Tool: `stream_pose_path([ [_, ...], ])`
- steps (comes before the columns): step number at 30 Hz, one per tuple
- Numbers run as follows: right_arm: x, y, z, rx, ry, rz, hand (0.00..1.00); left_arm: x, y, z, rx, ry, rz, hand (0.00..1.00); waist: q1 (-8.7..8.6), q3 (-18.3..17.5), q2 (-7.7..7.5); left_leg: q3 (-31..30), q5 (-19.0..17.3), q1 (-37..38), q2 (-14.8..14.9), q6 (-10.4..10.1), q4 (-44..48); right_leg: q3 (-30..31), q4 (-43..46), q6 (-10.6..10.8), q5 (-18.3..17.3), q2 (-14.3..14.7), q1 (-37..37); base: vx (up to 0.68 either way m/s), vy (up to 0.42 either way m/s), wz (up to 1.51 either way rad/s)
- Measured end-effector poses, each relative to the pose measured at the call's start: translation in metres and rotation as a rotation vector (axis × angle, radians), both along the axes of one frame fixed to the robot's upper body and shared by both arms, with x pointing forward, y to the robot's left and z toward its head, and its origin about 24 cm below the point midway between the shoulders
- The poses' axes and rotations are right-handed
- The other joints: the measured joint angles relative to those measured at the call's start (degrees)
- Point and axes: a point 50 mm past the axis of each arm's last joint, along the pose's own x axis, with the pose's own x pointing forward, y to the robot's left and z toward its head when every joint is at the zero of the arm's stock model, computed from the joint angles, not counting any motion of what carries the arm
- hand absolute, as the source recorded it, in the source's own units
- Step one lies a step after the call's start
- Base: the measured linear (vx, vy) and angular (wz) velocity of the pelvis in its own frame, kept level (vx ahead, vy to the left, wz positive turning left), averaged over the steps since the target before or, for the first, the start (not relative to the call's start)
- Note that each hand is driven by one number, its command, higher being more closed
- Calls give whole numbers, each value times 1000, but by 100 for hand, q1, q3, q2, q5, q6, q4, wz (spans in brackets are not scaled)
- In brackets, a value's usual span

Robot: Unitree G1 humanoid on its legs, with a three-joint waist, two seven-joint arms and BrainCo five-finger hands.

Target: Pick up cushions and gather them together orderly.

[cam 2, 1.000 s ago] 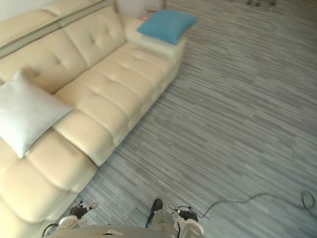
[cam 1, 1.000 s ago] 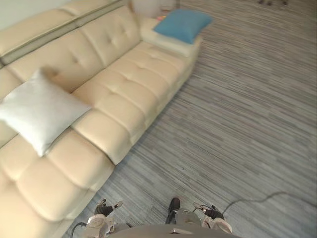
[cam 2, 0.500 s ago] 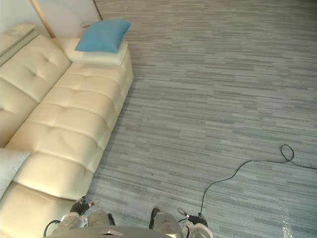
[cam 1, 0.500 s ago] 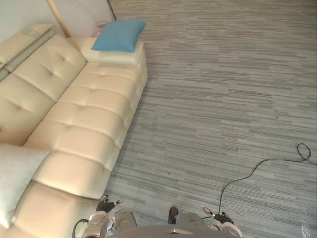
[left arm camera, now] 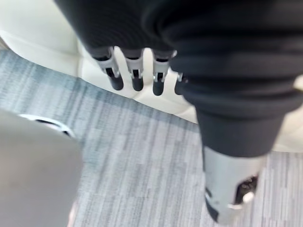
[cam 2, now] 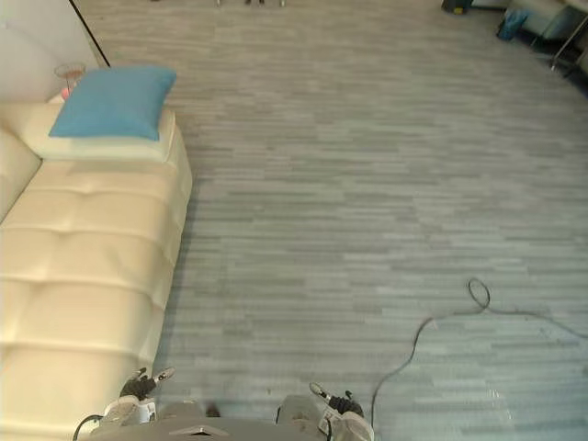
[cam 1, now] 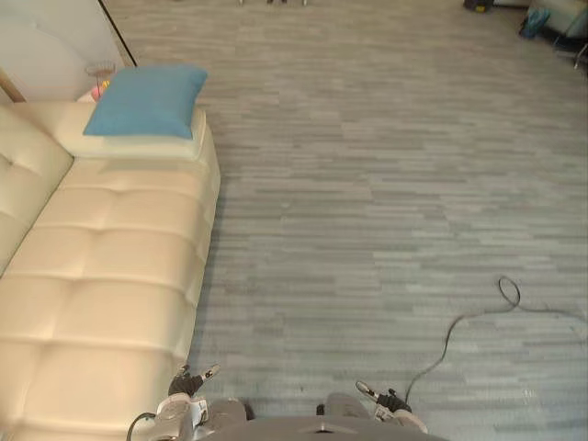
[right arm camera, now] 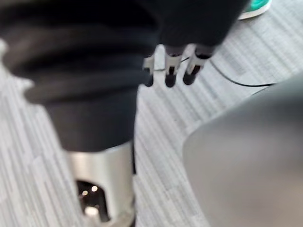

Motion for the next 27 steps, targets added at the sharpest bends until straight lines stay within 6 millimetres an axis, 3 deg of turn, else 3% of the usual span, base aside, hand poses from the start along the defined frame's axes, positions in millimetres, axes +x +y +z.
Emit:
stream_pose_path([
  [2,3,0,1,-1,-8,4,0,-1,-1,-1,-3,7,-5,0,-24,5,7,-12,0,378,60,0,-381,-439,-475,-224,-139,-29,-261,481,15,4],
  [3,7,-1,2,-1,-18,7,0,-1,-3,-2,-8,13,-7,0,-89,8,12,-16,0,559,126,0,-616,-723,-1279,-262,-108,43,-541,515,-69,8],
  [5,15,-1,4,-2,-37,11,0,1,-5,-2,-15,19,-11,0,-156,21,23,-49,-19,693,212,-26,-807,-928,-2681,-341,321,187,-886,441,-123,12],
  [7,19,-2,5,-4,-49,6,0,2,-6,-2,-18,23,-13,0,-232,87,15,-254,-68,919,254,-66,-966,-778,-4324,-294,1281,300,-1018,436,-194,42],
  [8,18,-2,5,-5,-51,2,0,1,-4,-2,-15,25,-11,0,-262,118,-32,-381,-104,1031,220,-111,-964,-597,-4825,-203,1582,278,-986,507,-255,68],
  [9,13,-4,4,-5,-40,-14,0,-4,-5,-4,-23,40,2,0,-283,139,-34,-547,-166,1281,221,-202,-942,-418,-4686,-271,2045,279,-932,627,-316,70],
  [10,13,-10,6,-21,-46,-22,0,-5,-11,-6,-47,44,24,0,-287,159,129,-683,-170,1449,378,-225,-784,-469,-4075,-359,2154,261,-948,519,-268,51],
  [11,15,-13,8,-29,-55,-28,0,-6,-16,-6,-62,46,33,0,-272,145,222,-770,-141,1432,453,-220,-560,-528,-3712,-514,1965,281,-1019,526,-290,26],
  [12,18,-16,10,-38,-72,-34,0,-8,-21,-7,-77,49,46,0,-251,117,375,-885,-48,1279,612,-344,-73,-642,-3384,-567,1631,319,-1030,413,-240,12],
  [13,19,-16,11,-40,-79,-36,0,-8,-23,-7,-83,46,52,0,-252,86,436,-997,39,1053,701,-481,391,-671,-3279,-586,1458,350,-1016,544,-298,19],
  [15,19,-16,11,-43,-81,-35,0,-4,-22,-5,-89,20,90,0,-277,159,540,-1503,1181,-105,1006,-1133,2810,-938,-3321,-669,1030,492,-507,539,-262,40],
  [16,18,-17,11,-45,-78,-36,0,-4,-21,-5,-89,17,103,0,-271,166,562,-1541,1307,-365,1095,-1207,3342,-986,-3372,-688,963,525,-330,512,-202,38],
  [17,15,-17,10,-46,-66,-41,0,-3,-16,-3,-92,0,150,0,-192,240,564,-1223,1216,-868,1348,-1071,4511,-1050,-3576,-776,828,641,224,477,-157,27],
  [18,9,-15,8,-40,-49,-41,0,-1,-14,-2,-87,-16,164,0,-108,267,502,-770,967,-1206,1473,-906,4887,-1107,-3854,-818,713,661,727,554,-157,26],
  [21,10,-11,6,-29,-40,-39,0,4,-8,1,-61,-37,166,0,-66,245,420,129,431,-1836,1446,-661,3999,-1215,-4550,-757,702,632,1423,462,-74,20],
  [22,11,-10,6,-28,-41,-47,0,6,-8,3,-57,-47,167,0,-48,261,385,573,297,-1910,1316,-635,2728,-1285,-4785,-621,777,573,1703,417,12,14],
  [23,10,-10,6,-27,-39,-48,0,6,-8,3,-55,-48,167,0,-35,265,377,657,299,-1904,1228,-634,2260,-1293,-4845,-590,760,544,1786,437,36,10],
  [25,9,-9,6,-24,-39,-57,0,6,-9,3,-55,-48,169,0,41,263,357,581,571,-1895,800,-656,589,-1256,-4957,-417,657,411,2068,401,126,-8],
  [27,6,-9,5,-25,-28,-56,0,5,-11,2,-54,-42,177,0,63,238,361,265,1270,-1847,560,-516,-14,-1173,-5041,-160,471,361,2305,433,219,-21],
])
